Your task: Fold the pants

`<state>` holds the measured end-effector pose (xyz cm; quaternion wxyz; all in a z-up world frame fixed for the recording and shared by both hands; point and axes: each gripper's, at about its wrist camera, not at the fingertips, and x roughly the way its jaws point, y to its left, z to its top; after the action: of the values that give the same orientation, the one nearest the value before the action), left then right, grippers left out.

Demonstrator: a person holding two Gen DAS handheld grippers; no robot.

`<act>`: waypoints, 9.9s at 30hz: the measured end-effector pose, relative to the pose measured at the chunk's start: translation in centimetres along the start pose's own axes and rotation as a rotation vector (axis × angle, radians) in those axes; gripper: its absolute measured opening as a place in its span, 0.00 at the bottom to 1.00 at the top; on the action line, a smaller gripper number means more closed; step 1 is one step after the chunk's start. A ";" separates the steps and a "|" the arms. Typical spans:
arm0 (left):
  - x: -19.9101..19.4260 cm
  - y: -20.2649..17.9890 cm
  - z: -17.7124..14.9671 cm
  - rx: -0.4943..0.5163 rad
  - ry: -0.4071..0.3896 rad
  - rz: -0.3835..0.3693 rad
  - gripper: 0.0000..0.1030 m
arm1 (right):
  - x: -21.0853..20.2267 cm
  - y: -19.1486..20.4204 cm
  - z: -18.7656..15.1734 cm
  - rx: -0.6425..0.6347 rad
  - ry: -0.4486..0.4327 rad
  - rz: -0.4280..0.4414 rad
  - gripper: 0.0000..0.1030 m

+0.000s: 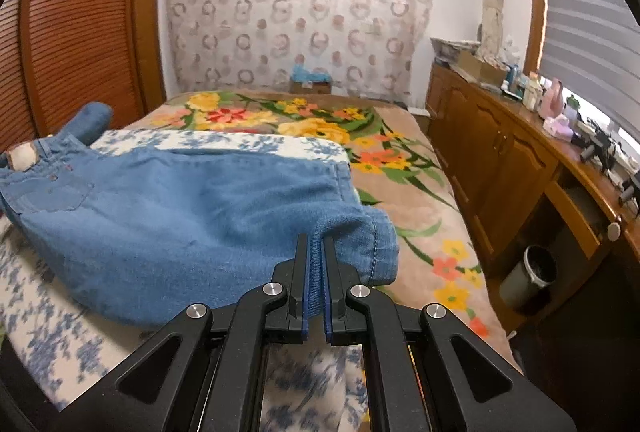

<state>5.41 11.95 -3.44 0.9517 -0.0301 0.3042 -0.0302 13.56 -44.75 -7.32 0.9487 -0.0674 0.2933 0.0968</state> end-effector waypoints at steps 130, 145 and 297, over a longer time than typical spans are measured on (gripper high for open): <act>6.0 -15.7 0.5 0.118 0.151 -0.344 0.46 | 8.8 15.3 2.9 -0.100 0.176 0.311 0.45; 7.1 -15.7 0.4 0.130 0.119 -0.324 0.14 | 5.7 16.1 6.3 -0.130 0.046 0.379 0.03; 8.4 -18.9 -2.9 0.176 0.162 -0.193 0.52 | 2.9 -5.7 -4.3 0.580 0.103 0.237 0.56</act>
<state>9.84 -7.61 -9.26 0.9157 0.0271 0.3717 -0.1504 14.82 -50.62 -12.02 0.8945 0.2355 0.3620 0.1153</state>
